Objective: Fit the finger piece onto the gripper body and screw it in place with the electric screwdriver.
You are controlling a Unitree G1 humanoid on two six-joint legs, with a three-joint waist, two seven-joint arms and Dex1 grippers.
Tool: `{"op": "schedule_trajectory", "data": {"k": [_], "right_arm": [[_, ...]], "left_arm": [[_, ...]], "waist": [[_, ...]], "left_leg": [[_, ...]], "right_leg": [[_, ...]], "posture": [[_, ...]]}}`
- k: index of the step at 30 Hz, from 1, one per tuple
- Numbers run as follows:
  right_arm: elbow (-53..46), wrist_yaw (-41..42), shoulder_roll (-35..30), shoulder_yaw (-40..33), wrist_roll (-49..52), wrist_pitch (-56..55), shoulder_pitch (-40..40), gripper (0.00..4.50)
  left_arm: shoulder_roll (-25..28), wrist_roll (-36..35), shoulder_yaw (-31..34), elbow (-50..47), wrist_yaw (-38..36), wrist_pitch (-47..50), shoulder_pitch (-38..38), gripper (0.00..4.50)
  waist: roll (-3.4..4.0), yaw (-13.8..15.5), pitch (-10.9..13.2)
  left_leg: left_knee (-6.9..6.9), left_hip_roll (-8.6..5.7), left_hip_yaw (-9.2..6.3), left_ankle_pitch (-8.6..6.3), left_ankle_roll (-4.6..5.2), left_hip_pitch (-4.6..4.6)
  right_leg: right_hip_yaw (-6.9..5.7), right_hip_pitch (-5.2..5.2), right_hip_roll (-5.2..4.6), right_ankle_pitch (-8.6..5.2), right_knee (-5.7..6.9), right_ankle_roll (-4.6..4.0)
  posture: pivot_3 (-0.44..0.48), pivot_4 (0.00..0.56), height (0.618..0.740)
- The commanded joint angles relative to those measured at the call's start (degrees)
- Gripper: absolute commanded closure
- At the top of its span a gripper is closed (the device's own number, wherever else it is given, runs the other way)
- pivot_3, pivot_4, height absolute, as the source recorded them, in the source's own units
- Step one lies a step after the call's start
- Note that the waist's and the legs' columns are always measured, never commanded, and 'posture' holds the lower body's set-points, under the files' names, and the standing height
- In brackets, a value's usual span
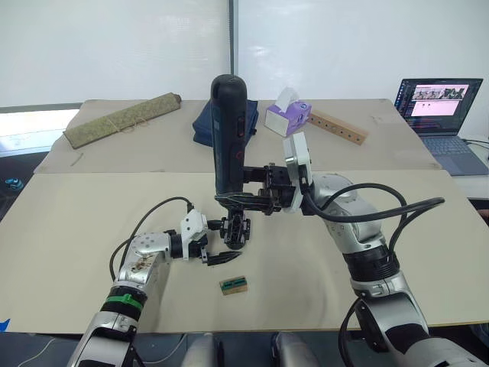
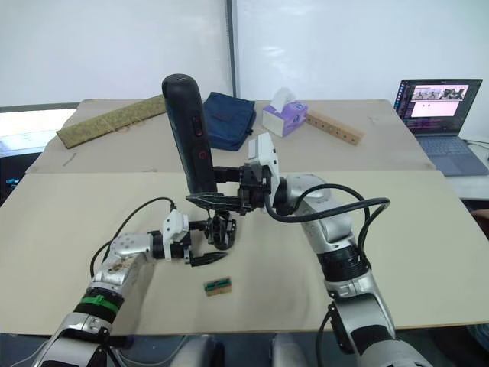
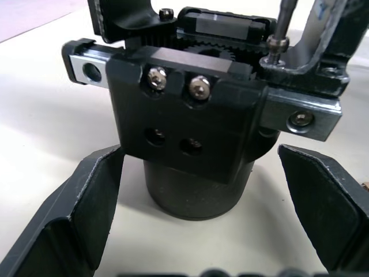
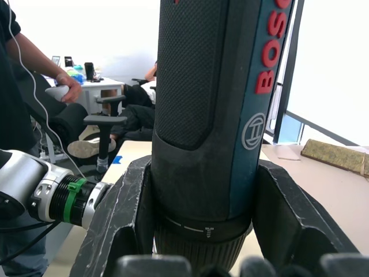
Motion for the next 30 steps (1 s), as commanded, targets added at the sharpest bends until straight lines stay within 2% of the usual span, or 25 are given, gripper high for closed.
{"op": "schedule_trajectory", "data": {"k": [1,3,4,6,9,30], "right_arm": [[-2.91,-0.19,0.19,-0.79,0.76,-0.9,-0.45,2.55],[-2.97,-0.22,0.15,-0.77,0.75,-0.86,-0.4,2.55],[-3.06,-0.26,0.12,-0.76,0.75,-0.8,-0.35,2.55],[-3.04,-0.3,0.1,-0.72,0.71,-0.76,-0.34,2.55],[-2.93,-0.4,0.05,-0.33,0.33,-0.63,-0.17,2.55],[-0.94,-2.35,-0.72,4.22,-4.17,-0.38,4.54,2.55]], "left_arm": [[-0.64,-0.87,0.51,0.38,-1.1,-0.85,-0.86,0.0],[-0.95,-1.12,0.76,0.62,-1.22,-0.7,-0.99,0.0],[-0.97,-1.03,0.72,0.7,-1.4,-0.75,-1.02,0.26],[-0.89,-0.47,0.51,1.1,-1.48,-1.0,-1.18,0.82],[-0.55,1.91,-0.3,2.38,-0.56,-3.1,-1.41,2.21],[-0.22,3.0,-1.46,-1.49,1.04,2.47,-0.59,2.22]], "waist": [[0.0,0.02,0.0],[0.0,0.03,0.0],[0.0,0.03,0.0],[0.0,0.03,0.0],[0.0,0.04,0.0],[0.0,0.05,-0.16]], "left_leg": [[0.0,0.0,0.0,0.0,0.0,0.0],[0.0,0.0,0.0,0.0,0.0,0.0],[0.0,0.0,0.0,0.0,0.0,0.0],[0.0,0.0,0.0,0.0,0.0,0.0],[0.0,-0.01,0.0,0.0,0.0,0.01],[0.0,-0.01,-0.01,0.0,0.0,0.21]], "right_leg": [[0.0,0.0,0.0,0.0,0.0,0.0],[0.0,0.01,0.0,0.0,0.0,0.0],[0.0,0.01,0.0,0.0,-0.01,0.0],[0.0,0.01,0.0,0.0,0.0,0.0],[0.0,0.01,0.0,0.0,-0.01,0.0],[0.0,0.22,0.0,0.0,0.0,0.0]], "posture": [[0.0,0.15,0.74],[0.0,0.15,0.74],[0.0,0.15,0.74],[0.0,0.15,0.74],[0.0,0.15,0.74],[0.0,0.15,0.74]]}}
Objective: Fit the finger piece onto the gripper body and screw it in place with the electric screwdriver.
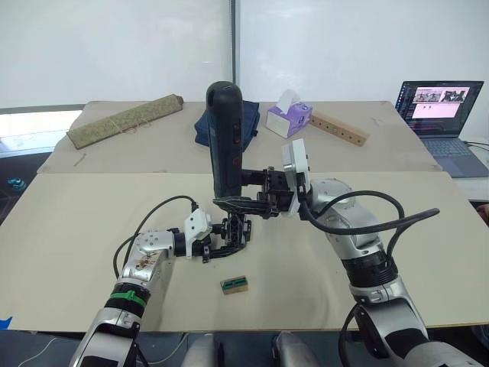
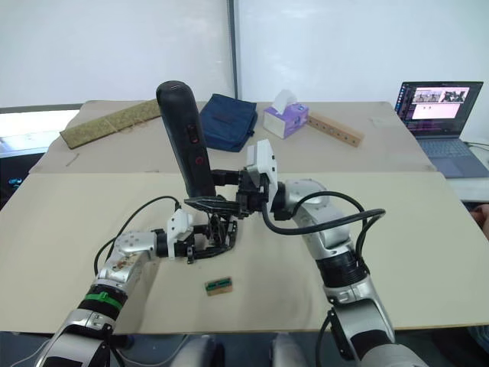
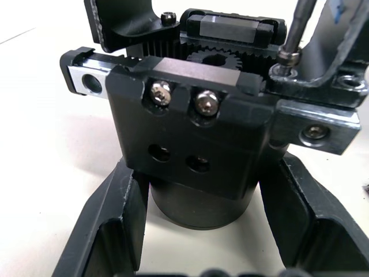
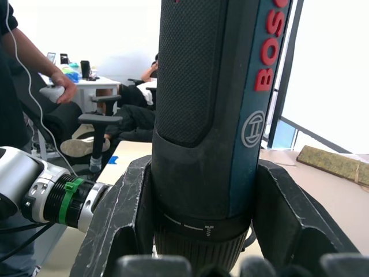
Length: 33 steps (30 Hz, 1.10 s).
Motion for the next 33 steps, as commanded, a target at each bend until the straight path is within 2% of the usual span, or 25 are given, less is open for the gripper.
{"op": "schedule_trajectory", "data": {"k": [1,15,22,33], "right_arm": [[1.09,-0.7,-1.13,2.55,-2.41,2.68,1.94,2.55],[2.9,-3.3,-0.9,4.91,-3.73,5.7,3.02,2.55],[3.36,-3.5,-1.9,6.6,-4.9,6.03,4.08,2.55],[3.07,-4.05,-2.39,5.31,-4.07,5.73,2.76,2.55]], "left_arm": [[0.41,0.6,-0.91,-1.49,0.18,1.5,0.5,2.22],[0.48,0.41,-0.58,-3.45,0.67,2.84,1.63,2.22],[0.39,0.47,-0.57,-3.46,1.03,2.83,1.89,2.22],[0.37,0.61,-0.7,-3.07,1.15,2.6,1.92,2.22]], "waist": [[-0.01,0.02,-0.08],[-0.08,-0.03,-0.53],[-0.08,-0.09,-0.55],[-0.11,-0.09,-0.61]], "left_leg": [[0.0,0.0,0.0,0.0,0.0,0.0],[-0.04,0.01,0.0,0.0,0.0,0.1],[-0.3,0.06,0.0,-0.03,0.02,0.87],[-0.32,0.06,-0.01,-0.03,0.02,0.9]], "right_leg": [[0.0,0.0,0.0,0.0,0.0,0.0],[0.0,0.06,0.01,0.0,-0.02,0.0],[-0.04,0.9,0.03,-0.05,-0.35,-0.02],[-0.04,0.93,0.02,-0.07,-0.36,-0.03]], "posture": [[0.0,0.15,0.74],[0.0,0.15,0.74],[0.0,0.15,0.74],[0.0,0.15,0.74]]}}
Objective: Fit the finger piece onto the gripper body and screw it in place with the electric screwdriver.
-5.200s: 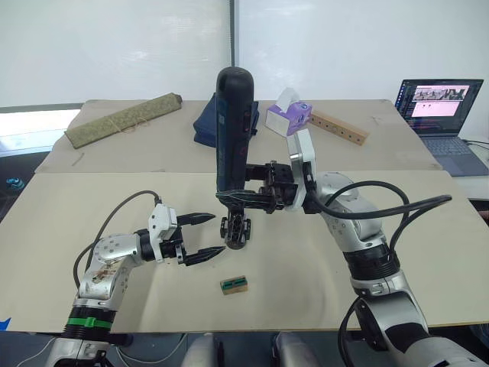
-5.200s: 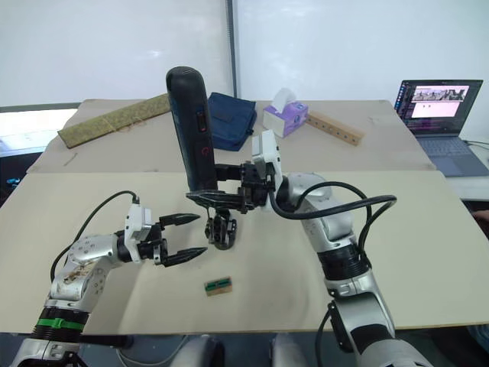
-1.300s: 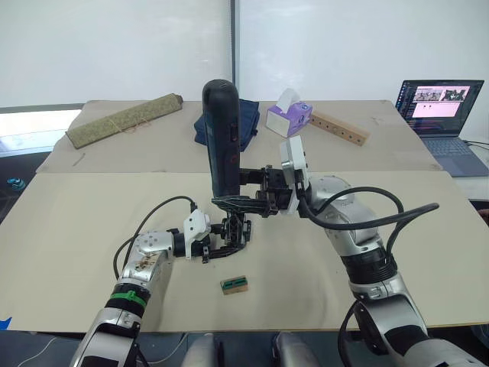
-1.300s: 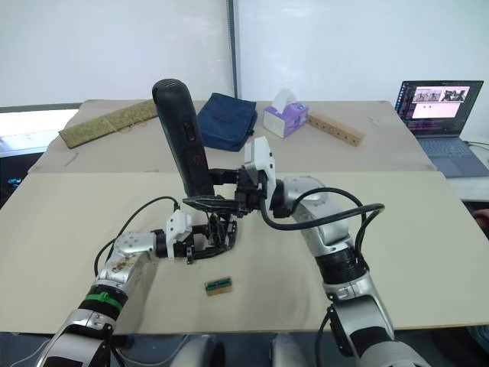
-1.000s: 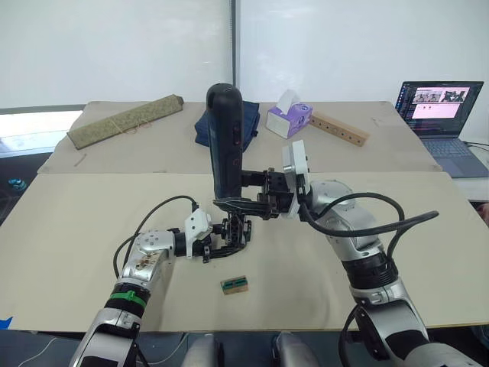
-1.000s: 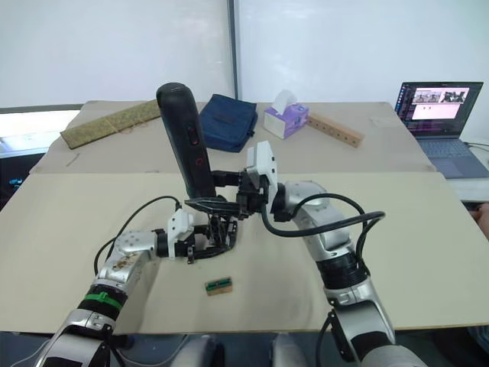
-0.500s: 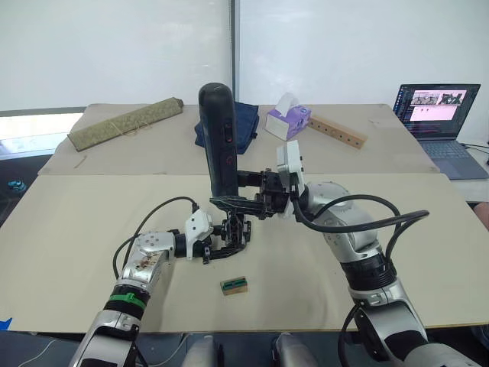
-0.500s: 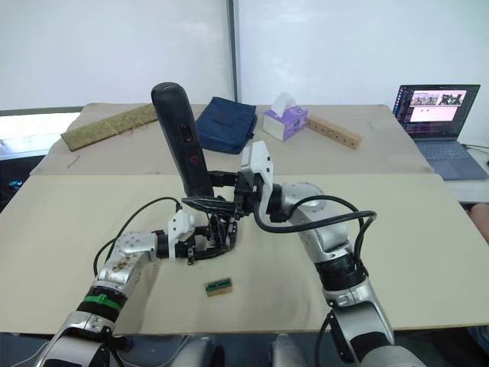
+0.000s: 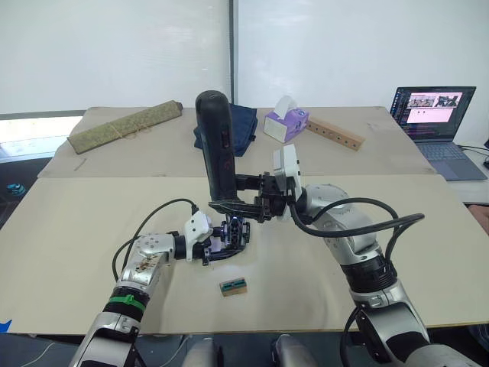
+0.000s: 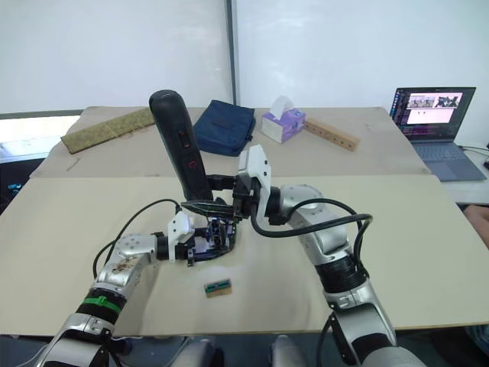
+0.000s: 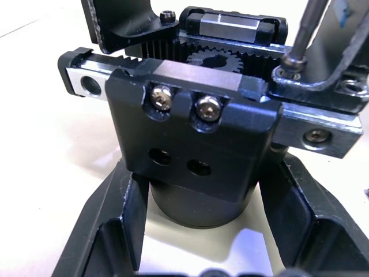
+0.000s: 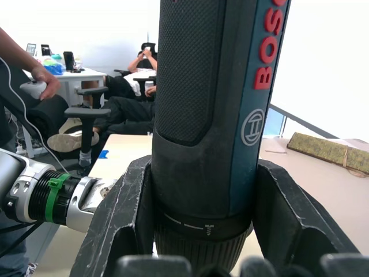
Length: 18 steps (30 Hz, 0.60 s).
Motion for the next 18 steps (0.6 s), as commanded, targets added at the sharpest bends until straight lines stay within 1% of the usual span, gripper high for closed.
{"op": "schedule_trajectory", "data": {"k": [1,5,9,12,18], "right_arm": [[3.96,0.27,-1.83,2.94,-3.52,3.25,1.81,2.55],[2.71,0.66,-1.75,2.18,-2.44,3.13,0.61,2.55],[-0.96,1.36,-1.66,-0.22,0.58,4.45,-3.83,2.55],[-2.45,1.37,-1.47,-1.14,1.57,5.48,-5.5,2.55],[-3.7,3.35,-0.33,-5.2,4.46,1.94,-7.21,2.55]], "left_arm": [[0.21,-0.17,-0.58,-1.17,-0.65,0.2,0.31,2.22],[0.23,-0.09,-0.6,-0.98,-0.66,0.03,0.24,2.22],[0.32,0.09,-0.67,-0.68,-0.62,-0.21,0.43,2.22],[0.41,0.24,-0.76,-0.49,-0.56,-0.23,0.65,2.22],[0.69,0.99,-0.97,0.35,0.11,-0.22,0.68,2.22]], "waist": [[0.0,0.0,0.0],[0.0,0.0,0.0],[0.01,0.0,0.01],[0.01,0.01,0.02],[-0.01,0.03,0.05]], "left_leg": [[0.0,0.0,0.0,0.0,0.0,0.0],[0.0,0.0,-0.01,0.0,0.0,-0.03],[0.01,0.01,-0.01,0.0,0.0,-0.08],[0.01,0.0,-0.03,0.0,0.0,-0.21],[0.05,-0.01,-0.04,0.0,0.0,-0.51]], "right_leg": [[0.0,0.0,0.0,0.0,0.0,0.0],[0.0,-0.02,0.0,0.0,-0.01,0.0],[0.0,-0.07,0.0,0.0,-0.01,0.0],[-0.03,-0.17,0.0,0.0,-0.02,0.0],[-0.03,-0.46,-0.03,0.0,0.02,0.0]], "posture": [[0.0,0.15,0.74],[0.0,0.15,0.74],[0.0,0.15,0.74],[0.0,0.15,0.74],[0.0,0.15,0.74]]}}
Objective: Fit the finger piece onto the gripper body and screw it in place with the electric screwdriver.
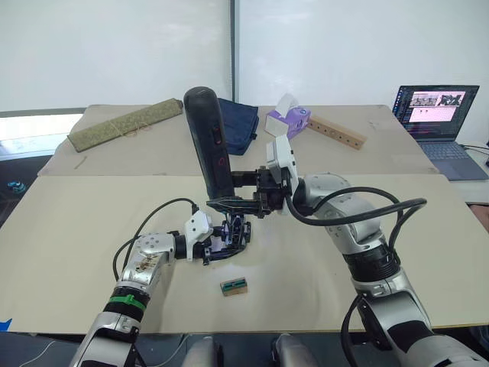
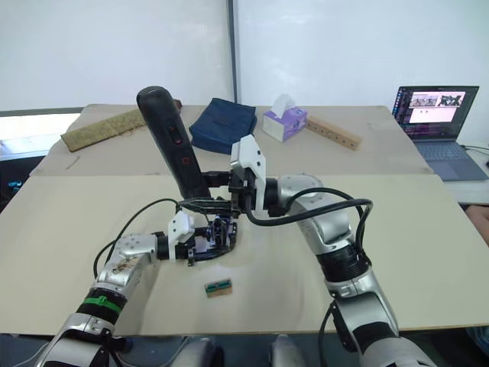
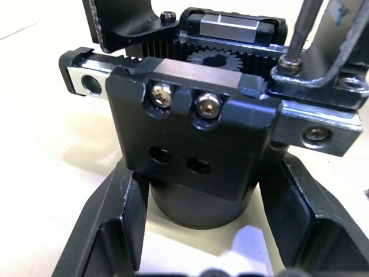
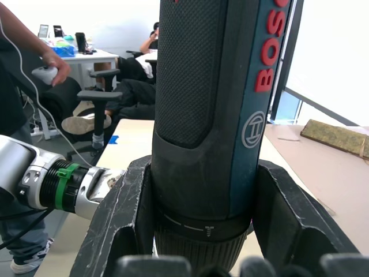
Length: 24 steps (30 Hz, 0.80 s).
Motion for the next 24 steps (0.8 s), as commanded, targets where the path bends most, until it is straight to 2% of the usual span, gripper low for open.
{"op": "schedule_trajectory", "data": {"k": [1,10,12,13,14,16,19,24], "right_arm": [[-2.95,1.19,0.94,-4.94,3.85,-3.57,-2.6,2.55],[-3.24,4.25,1.17,-8.06,6.97,-6.16,-2.74,2.55],[-4.27,4.79,1.79,-8.96,8.73,-6.17,-3.04,2.55],[-5.23,4.96,2.92,-10.0,10.54,-7.16,-3.43,2.55],[-7.37,4.29,3.46,-10.42,12.57,-6.1,-4.3,2.55],[-10.63,2.65,3.85,-11.02,14.89,-4.05,-6.03,2.55],[-12.13,1.61,2.03,-12.07,16.52,-1.81,-6.42,2.55],[-13.93,3.33,-9.0,-17.32,16.68,0.12,-0.08,2.55]], "left_arm": [[0.71,1.21,-0.89,0.61,0.19,0.59,0.7,2.22],[0.95,0.18,-0.82,0.57,-0.17,4.47,1.33,2.22],[1.02,1.09,0.14,1.56,1.75,1.98,0.99,2.22],[1.04,0.86,0.8,2.01,2.02,1.25,0.75,1.2],[1.13,0.35,2.1,2.5,2.78,0.05,0.58,0.79],[2.55,-1.76,2.97,1.54,-0.28,0.41,1.38,0.04],[4.81,-2.79,3.54,-0.08,-2.69,-0.02,3.43,0.04],[11.88,-6.81,8.92,-3.01,-6.36,-0.98,10.34,0.04]], "waist": [[0.0,0.02,0.01],[0.0,0.0,0.01],[0.0,0.0,0.01],[0.02,-0.03,0.02],[0.02,-0.06,0.04],[0.03,-0.23,0.04],[0.04,-0.8,0.05],[0.02,-1.01,0.05]], "left_leg": [[0.0,0.0,0.0,0.0,0.0,-0.02],[0.0,0.0,0.0,0.0,0.0,-0.04],[0.0,0.01,0.0,0.0,0.0,-0.04],[0.0,0.0,0.0,0.0,0.0,-0.04],[-0.01,0.01,0.0,0.0,0.0,-0.05],[0.0,0.05,0.0,0.0,0.0,-0.21],[0.02,0.08,-0.06,0.02,-0.02,-0.46],[0.0,0.09,-0.18,0.02,-0.02,-0.44]], "right_leg": [[0.0,-0.03,0.0,0.0,0.01,0.0],[0.0,-0.07,0.0,0.0,0.03,0.0],[0.0,-0.07,0.0,0.0,0.03,0.0],[0.0,-0.07,0.0,0.0,0.03,0.0],[0.01,-0.1,0.0,0.0,0.04,0.0],[0.04,-0.38,0.0,0.01,0.16,-0.02],[0.04,-0.73,0.02,0.03,0.36,-0.04],[-0.08,-0.59,-0.26,0.02,0.2,-0.05]], "posture": [[0.0,0.15,0.74],[0.0,0.15,0.74],[0.0,0.15,0.74],[0.0,0.15,0.74],[0.0,0.15,0.74],[0.0,0.15,0.74],[0.0,0.15,0.74],[0.0,0.15,0.74]]}}
